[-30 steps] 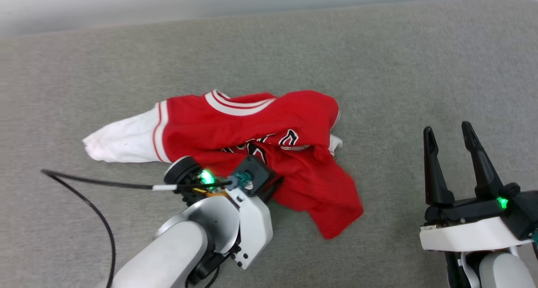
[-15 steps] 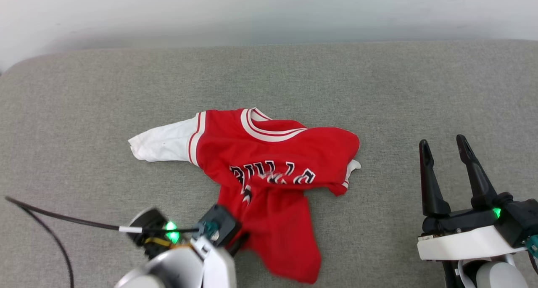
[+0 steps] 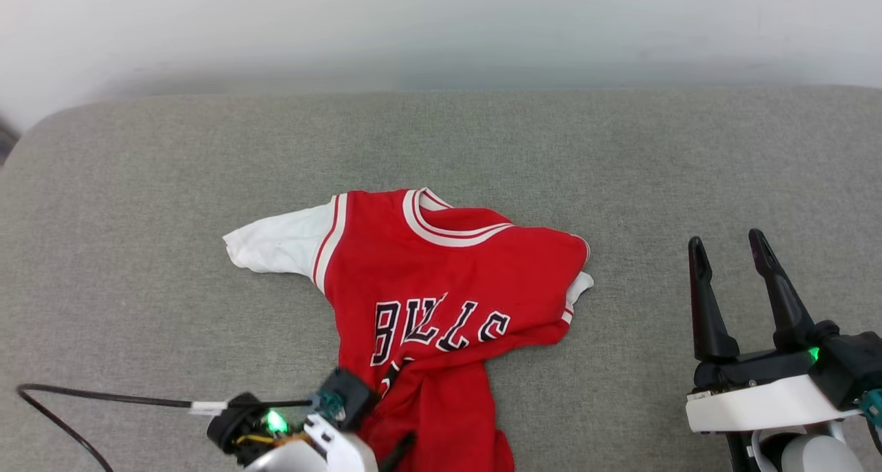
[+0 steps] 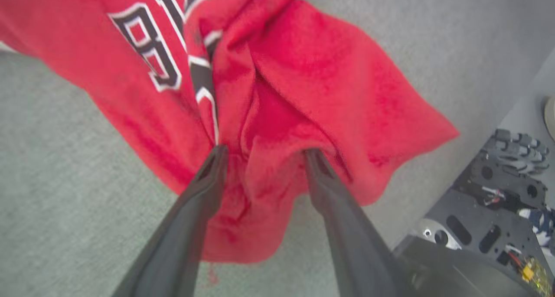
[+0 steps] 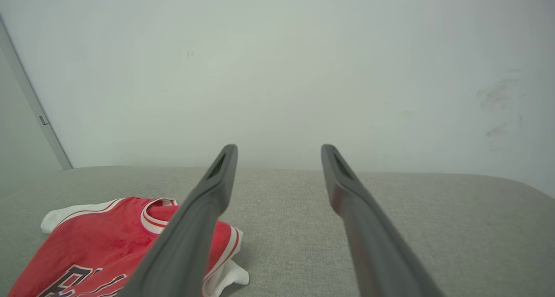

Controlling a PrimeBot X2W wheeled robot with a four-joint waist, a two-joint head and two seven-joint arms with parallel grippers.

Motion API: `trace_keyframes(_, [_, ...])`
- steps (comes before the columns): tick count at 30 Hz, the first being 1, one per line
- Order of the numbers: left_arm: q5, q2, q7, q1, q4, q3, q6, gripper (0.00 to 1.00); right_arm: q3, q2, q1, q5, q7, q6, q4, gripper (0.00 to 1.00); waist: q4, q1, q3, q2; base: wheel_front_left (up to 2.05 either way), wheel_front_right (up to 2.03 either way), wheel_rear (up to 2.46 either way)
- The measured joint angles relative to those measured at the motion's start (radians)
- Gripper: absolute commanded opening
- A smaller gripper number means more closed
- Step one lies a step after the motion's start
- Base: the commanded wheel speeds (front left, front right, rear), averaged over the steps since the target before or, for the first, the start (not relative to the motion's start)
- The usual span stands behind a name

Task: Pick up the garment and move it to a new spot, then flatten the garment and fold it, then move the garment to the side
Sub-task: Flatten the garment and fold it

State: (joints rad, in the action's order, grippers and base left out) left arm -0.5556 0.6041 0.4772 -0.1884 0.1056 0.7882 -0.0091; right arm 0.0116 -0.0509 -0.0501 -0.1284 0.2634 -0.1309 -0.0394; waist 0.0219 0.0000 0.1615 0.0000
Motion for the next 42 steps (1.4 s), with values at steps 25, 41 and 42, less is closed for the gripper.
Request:
trace_keyframes(25, [0.207,-0.195,-0.739,0.085,0.037,-0.472,0.202,1.0,-0.005,0.0,0.028,0.04,-0.087,0.0,0.063,1.0,0.046,0.0,-0.051,0.0,0.0,0.0,0.0])
trace_keyframes(41, [0.369,-0.344,-0.74,0.065,0.027,-0.575,0.073,1.0,0.217,-0.291,-0.231,-0.194,-1.005,0.0,0.033,1.0,0.12,0.0,0.058,0.0,0.0,0.0,0.0])
trace_keyframes(42, [0.371,-0.353,-0.74,0.059,0.027,-0.579,0.067,1.0,0.229,-0.302,-0.246,-0.202,-1.035,0.0,0.034,1.0,0.129,0.0,0.065,0.0,0.0,0.0,0.0])
